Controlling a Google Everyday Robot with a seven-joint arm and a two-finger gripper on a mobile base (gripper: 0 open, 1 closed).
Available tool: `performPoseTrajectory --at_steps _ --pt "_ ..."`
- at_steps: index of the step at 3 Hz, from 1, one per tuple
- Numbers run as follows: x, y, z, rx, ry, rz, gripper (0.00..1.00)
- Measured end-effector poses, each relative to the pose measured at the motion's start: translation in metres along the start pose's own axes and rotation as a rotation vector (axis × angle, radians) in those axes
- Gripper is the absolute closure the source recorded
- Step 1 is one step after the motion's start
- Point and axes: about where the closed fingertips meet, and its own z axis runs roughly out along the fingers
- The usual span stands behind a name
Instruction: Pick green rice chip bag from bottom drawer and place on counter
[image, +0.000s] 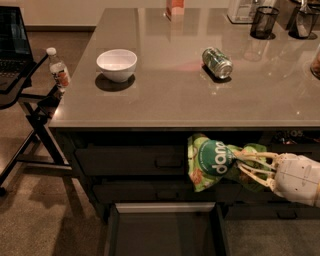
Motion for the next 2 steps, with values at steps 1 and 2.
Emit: performPoseTrajectory --at_steps 1,2 --pt "-0.021 -0.006 -0.011 0.001 0.023 -0.071 1.0" --pt "-0.059 -0.02 -0.035 0.017 0.022 -0.17 1.0"
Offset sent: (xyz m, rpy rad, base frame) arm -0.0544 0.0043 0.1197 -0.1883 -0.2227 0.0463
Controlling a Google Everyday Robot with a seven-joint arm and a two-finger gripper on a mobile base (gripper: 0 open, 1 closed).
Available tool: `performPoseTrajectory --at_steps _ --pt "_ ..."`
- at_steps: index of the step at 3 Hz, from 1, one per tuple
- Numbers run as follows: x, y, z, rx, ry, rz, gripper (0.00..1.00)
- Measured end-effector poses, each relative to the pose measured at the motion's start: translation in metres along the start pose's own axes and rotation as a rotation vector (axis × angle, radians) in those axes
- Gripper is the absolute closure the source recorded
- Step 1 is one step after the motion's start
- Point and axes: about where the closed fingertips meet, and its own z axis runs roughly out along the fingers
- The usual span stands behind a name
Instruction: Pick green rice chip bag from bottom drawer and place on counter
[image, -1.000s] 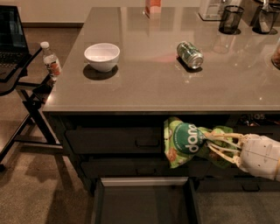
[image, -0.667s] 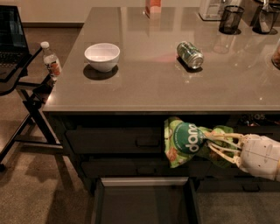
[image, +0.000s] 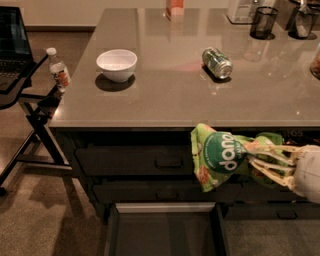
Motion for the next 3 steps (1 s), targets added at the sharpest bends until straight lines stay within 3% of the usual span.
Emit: performPoseTrajectory --at_steps 1,2,3 --pt "-0.024 -0.042 -0.017 0.04 0.016 -0.086 1.0" --pt "-0.035 -0.12 -0.015 0.112 0.038 -0.133 1.0" --pt "-0.035 -0.119 -0.015 0.111 0.038 -0.132 1.0"
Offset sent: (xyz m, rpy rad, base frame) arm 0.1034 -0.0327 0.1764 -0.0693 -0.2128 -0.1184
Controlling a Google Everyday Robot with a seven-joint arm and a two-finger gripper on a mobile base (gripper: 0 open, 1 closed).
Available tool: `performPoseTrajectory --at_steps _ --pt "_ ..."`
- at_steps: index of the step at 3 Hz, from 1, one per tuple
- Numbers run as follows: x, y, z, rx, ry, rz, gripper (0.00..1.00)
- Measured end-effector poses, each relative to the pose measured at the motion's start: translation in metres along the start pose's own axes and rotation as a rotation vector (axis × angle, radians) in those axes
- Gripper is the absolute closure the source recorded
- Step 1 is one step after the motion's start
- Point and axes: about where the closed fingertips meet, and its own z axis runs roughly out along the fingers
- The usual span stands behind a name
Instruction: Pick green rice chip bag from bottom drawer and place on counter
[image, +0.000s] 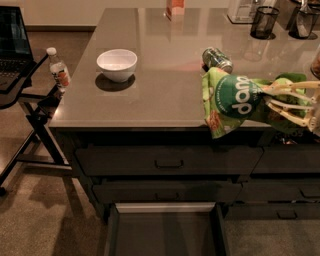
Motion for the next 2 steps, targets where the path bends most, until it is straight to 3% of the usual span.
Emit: performPoseTrajectory --at_steps 2 --pt "-0.002 -0.03 0.05 -0.009 -0.054 -0.054 1.0"
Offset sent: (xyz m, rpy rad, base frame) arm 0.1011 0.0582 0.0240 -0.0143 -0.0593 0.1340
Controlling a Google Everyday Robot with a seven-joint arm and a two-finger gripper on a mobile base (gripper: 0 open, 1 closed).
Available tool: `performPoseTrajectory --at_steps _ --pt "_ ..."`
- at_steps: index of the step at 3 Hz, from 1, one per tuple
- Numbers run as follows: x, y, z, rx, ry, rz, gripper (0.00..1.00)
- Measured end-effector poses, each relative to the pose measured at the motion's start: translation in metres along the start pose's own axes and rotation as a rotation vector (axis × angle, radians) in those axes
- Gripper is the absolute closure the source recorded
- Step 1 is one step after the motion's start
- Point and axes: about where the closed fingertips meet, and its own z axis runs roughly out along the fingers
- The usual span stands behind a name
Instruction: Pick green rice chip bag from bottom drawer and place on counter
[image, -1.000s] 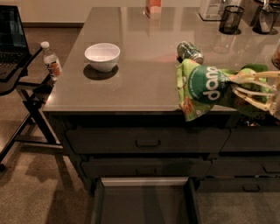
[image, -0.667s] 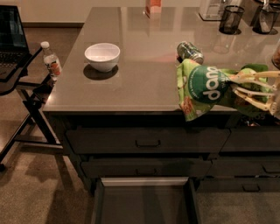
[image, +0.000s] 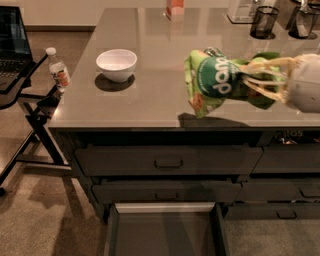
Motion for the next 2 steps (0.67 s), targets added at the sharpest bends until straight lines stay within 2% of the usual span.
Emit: performPoseTrajectory --at_steps 1,2 --pt "0.004 -0.012 0.041 -0.013 -0.034 0.015 1.0" --pt "0.007 -0.012 0.091 -0.042 -0.064 0.08 1.0"
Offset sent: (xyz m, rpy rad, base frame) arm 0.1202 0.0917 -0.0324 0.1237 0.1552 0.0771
